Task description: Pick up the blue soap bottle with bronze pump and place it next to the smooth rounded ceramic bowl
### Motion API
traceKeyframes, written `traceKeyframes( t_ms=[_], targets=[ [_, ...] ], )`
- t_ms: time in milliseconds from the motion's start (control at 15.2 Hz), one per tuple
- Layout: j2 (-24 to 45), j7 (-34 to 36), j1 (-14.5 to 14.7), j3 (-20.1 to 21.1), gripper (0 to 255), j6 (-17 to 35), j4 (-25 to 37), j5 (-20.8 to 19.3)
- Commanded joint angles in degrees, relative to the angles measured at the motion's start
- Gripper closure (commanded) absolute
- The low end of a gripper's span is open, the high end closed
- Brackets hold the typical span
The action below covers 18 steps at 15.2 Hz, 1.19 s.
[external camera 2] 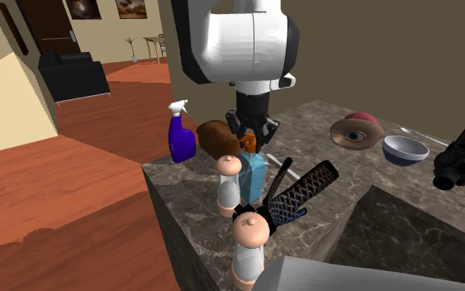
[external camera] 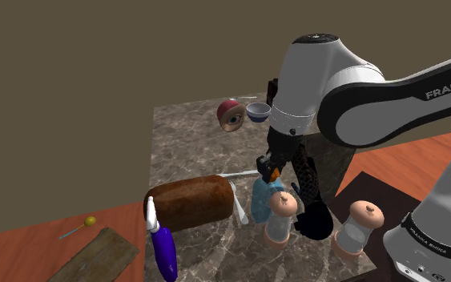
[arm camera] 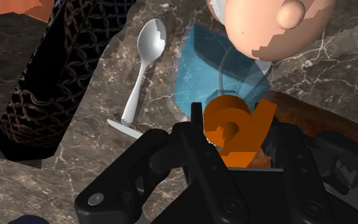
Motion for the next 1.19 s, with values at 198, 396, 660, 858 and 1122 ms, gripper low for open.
traceKeyframes(
  t_ms=[198,396,660,858,1122],
  targets=[
    [0.0,0.0,0.0,0.0,255,0.0,0.0,0.0],
    [-0.8,-0.2,0.1,-0.5,255,-1.8,0.9,0.0],
    [-2.2,-0.4,0.2,-1.4,255,-5.2,3.0,0.0],
    [-3.1,-0.6,0.3,-2.1,255,-7.8,4.7,-0.1],
    [-4.1,-0.7,0.2,-2.9,255,-11.1,7.1,-0.3]
  ],
)
